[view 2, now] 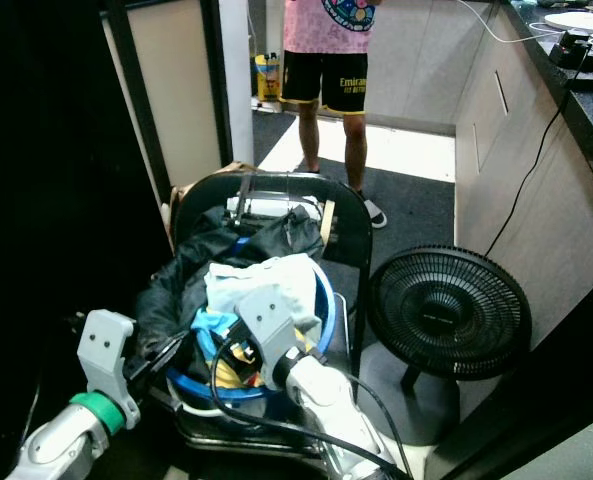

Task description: Clothes washing

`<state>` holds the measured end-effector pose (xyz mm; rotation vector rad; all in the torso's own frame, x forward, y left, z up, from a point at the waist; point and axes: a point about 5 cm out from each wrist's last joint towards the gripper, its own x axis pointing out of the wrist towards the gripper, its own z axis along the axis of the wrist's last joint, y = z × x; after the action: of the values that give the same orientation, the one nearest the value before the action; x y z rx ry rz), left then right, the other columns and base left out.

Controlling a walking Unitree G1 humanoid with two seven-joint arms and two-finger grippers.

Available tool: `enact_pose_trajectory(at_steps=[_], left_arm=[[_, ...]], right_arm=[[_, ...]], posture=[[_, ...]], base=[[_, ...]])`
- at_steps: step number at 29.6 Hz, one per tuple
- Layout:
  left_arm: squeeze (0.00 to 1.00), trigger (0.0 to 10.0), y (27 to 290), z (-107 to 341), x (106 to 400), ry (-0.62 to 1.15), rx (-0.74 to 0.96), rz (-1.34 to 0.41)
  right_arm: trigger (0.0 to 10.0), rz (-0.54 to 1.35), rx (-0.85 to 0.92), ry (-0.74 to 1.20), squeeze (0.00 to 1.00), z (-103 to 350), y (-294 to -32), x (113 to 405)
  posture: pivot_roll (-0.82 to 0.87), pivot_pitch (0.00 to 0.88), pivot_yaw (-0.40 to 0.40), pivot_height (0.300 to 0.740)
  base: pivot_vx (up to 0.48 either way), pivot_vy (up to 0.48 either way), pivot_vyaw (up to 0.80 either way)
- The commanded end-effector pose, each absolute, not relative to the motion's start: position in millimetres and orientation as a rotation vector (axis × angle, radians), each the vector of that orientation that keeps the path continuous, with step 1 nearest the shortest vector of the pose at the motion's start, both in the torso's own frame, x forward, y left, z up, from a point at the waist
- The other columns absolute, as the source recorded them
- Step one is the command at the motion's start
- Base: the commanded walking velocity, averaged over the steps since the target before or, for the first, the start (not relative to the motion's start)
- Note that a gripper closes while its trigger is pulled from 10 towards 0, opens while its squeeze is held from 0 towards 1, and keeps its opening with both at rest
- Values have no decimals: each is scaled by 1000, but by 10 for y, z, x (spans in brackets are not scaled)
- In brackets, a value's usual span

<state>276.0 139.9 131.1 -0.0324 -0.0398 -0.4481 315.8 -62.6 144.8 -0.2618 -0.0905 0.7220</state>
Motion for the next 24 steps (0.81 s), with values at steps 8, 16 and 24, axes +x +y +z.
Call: enact_pose_trajectory(at_steps=[8,16,24], left_arm=[[0,10000,1405,1281,2745,-19,-21,-453],[0,10000,1398,1280,2744,-19,-20,-454],[0,10000,1392,1279,2745,-19,-20,-455]], right_arm=[[9451,776,-353,-99,0,1352,-572,3087],[10000,790,-380,-61,0,1258,-567,3086],[10000,782,-367,-5,106,1169,-585,3103]], posture=[[19,117,97,740],[18,118,95,740],[18,117,95,740]], base=[[0,0,0],[0,0,0],[0,0,0]])
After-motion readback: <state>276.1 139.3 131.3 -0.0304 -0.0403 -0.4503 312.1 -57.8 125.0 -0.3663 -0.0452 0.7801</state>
